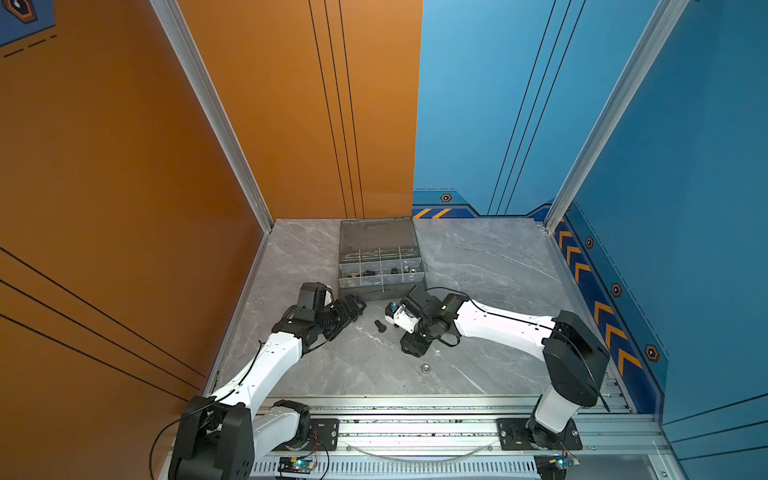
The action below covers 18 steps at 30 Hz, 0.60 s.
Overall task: Sort the screws and nuts into containers
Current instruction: 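Lower the right gripper around the silver hex nut and close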
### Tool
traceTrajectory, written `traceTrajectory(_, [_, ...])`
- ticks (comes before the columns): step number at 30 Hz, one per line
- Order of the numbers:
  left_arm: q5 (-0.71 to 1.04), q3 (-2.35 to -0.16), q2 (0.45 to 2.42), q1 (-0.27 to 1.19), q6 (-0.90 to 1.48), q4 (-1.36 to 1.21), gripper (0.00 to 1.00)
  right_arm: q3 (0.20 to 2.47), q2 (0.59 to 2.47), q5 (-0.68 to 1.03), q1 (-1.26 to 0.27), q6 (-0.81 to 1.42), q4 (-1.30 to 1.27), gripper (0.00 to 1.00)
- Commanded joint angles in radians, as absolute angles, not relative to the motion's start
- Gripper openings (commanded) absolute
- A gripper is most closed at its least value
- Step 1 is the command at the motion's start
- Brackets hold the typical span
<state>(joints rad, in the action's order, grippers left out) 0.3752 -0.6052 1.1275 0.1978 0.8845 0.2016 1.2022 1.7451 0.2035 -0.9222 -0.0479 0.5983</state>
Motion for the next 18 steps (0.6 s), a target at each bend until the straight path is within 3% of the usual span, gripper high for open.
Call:
traceTrajectory(1, [0.375, -0.591, 1.114, 0.205, 0.888, 0.207, 0.98, 1.191, 1.771, 0.151, -0.93, -0.072, 0.6, 0.52])
traceTrajectory(18, [0.366, -0.586, 1.11, 0.203, 0.886, 0.213, 0.98, 1.223, 1.878, 0.143, -0.929, -0.095, 0.581, 0.51])
